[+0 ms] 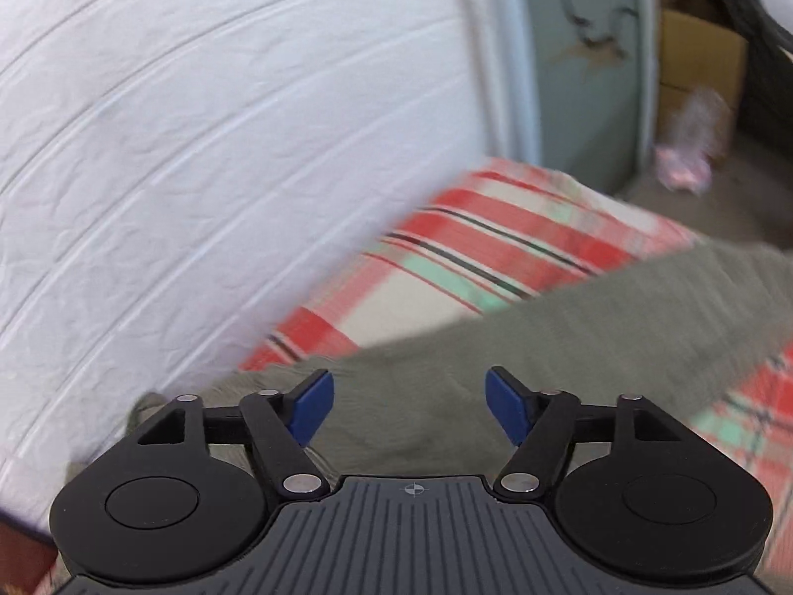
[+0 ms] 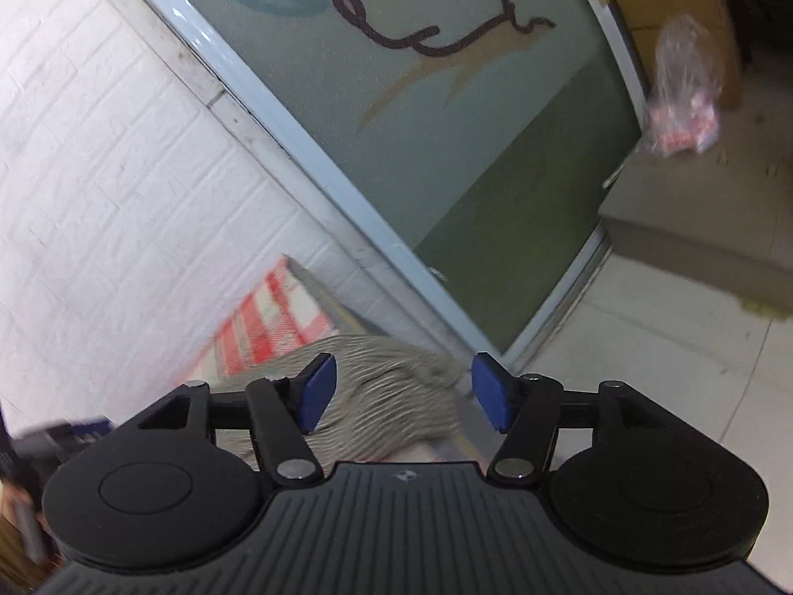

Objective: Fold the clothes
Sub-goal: 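Grasp the other sleeve cuff with the right gripper while the left gripper pinches the shirt side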

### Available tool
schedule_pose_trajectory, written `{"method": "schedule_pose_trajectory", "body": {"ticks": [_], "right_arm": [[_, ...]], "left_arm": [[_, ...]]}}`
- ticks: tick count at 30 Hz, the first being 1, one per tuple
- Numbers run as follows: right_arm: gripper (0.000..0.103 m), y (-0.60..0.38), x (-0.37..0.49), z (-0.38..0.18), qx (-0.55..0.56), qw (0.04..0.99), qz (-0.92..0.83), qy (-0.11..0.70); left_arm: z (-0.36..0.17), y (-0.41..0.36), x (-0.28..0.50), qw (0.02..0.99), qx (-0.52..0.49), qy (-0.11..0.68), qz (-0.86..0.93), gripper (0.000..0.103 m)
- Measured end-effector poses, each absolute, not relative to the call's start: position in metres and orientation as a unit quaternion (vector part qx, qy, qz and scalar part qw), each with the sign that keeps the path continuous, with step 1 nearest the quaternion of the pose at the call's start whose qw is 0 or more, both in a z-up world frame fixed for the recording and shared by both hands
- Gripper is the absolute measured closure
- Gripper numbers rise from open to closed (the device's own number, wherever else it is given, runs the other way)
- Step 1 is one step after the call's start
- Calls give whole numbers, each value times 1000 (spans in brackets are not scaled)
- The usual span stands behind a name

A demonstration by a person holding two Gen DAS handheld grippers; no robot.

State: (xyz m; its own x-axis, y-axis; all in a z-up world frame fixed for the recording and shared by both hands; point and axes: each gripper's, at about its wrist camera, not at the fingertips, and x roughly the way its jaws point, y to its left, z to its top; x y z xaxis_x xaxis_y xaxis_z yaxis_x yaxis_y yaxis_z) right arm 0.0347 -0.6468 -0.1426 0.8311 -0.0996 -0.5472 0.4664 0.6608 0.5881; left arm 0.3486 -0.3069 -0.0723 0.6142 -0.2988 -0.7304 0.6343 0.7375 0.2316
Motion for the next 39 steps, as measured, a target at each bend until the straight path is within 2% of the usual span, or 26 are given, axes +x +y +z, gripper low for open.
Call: {"method": "schedule_pose_trajectory", "body": {"ticks": [3, 8, 12, 19, 20, 21, 22, 23, 24, 26, 32, 34, 37, 39], "right_arm": [[35, -669, 50, -163, 396, 864, -149, 272], [31, -698, 65, -203, 503, 815, -103, 269], [31, -709, 77, -223, 539, 793, -82, 274], [31, -713, 93, -235, 582, 772, -20, 254], [34, -711, 97, -234, 579, 773, -11, 259], [58, -709, 101, -234, 573, 776, -2, 263], [79, -707, 104, -231, 564, 781, 4, 268], [79, -705, 107, -229, 554, 786, 10, 274], [80, -704, 107, -223, 540, 797, 9, 270], [81, -704, 105, -209, 518, 817, 8, 251], [81, -722, 105, -169, 493, 854, 13, 167], [81, -725, 111, -168, 484, 858, 4, 169], [81, -727, 121, -177, 474, 856, -18, 205], [81, -729, 120, -188, 488, 847, -17, 213]], "left_arm": [[-79, -320, 386, 857, 210, 407, -236, 20], [-112, -339, 427, 824, 130, 517, -192, 20], [-133, -349, 440, 805, 81, 562, -175, 20], [-135, -368, 442, 814, 107, 547, -161, 17], [-135, -370, 441, 817, 113, 542, -162, 17], [-135, -373, 440, 820, 118, 536, -163, 18], [-135, -375, 438, 822, 124, 531, -164, 22], [-135, -378, 437, 824, 130, 525, -165, 36], [-135, -380, 436, 827, 136, 520, -166, 62], [-128, -387, 435, 831, 138, 510, -175, 103], [-115, -397, 447, 854, 89, 480, -180, 103], [-117, -396, 452, 853, 73, 487, -175, 79], [-116, -392, 453, 845, 72, 497, -183, 71], [-108, -386, 452, 841, 92, 499, -187, 46]]}}
